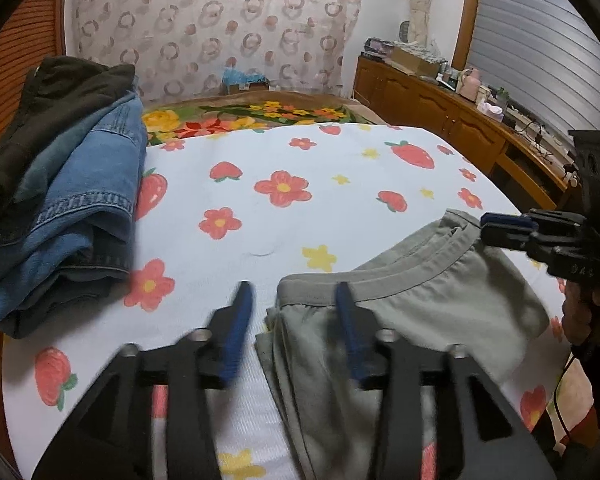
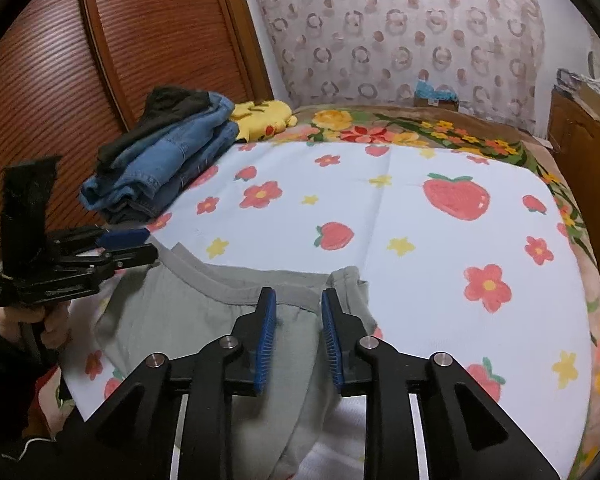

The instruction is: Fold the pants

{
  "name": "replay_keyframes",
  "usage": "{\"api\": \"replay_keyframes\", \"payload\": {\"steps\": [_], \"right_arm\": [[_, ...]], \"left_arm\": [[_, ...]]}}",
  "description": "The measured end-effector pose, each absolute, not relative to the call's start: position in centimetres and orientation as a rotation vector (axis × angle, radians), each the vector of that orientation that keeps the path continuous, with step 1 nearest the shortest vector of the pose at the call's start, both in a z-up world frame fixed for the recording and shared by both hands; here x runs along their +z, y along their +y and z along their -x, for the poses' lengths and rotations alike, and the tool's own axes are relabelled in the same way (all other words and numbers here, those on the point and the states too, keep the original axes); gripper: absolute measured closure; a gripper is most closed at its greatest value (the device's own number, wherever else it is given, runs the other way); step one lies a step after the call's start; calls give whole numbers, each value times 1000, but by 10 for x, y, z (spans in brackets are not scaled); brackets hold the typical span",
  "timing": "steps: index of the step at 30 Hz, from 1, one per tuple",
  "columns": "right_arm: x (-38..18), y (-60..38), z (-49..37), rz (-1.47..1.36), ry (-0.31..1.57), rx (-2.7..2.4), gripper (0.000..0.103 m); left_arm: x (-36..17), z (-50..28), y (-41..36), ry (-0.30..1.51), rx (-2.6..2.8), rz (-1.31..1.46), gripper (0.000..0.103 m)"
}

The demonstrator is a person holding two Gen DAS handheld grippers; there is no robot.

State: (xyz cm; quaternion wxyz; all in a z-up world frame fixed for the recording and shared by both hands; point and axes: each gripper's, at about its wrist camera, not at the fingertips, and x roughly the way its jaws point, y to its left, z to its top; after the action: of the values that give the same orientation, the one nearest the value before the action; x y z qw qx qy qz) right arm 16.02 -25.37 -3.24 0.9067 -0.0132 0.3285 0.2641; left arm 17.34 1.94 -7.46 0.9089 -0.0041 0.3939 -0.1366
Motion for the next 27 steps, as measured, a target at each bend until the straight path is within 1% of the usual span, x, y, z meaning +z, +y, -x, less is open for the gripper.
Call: {"api": "replay_keyframes", "payload": {"steps": [7,8,9,10,11,14,16,22,24,27], "right_arm": [[-40,-245,-170,56,720,550,76],[-40,-245,-170,57,720,553,82],[-39,-245,-170,56,716,562,91],[-38,-245,-170,58,712,570,91],[-36,-245,-168,59,695,567,95],[-31,-247,-163,52,647,554,98],[-31,-249,-162,53,634,523,98],[-39,-251,-167,13,678,524,97],[-38,-251,-165,14,682,515,88],[-36,-250,-161,36,686,503,82]], "left_arm": [[-84,-170,18,840,-284,0,55],[-87,-171,19,846,-280,1,55],[-88,-171,19,850,-277,5,55],[-89,-171,20,853,-275,8,55],[-91,-171,21,857,-272,12,55],[-93,-171,21,864,-271,13,55],[-94,-171,21,866,-274,13,55],[-100,-173,19,886,-272,5,55],[-100,-174,19,887,-273,7,55],[-101,-174,19,885,-273,3,54]]}}
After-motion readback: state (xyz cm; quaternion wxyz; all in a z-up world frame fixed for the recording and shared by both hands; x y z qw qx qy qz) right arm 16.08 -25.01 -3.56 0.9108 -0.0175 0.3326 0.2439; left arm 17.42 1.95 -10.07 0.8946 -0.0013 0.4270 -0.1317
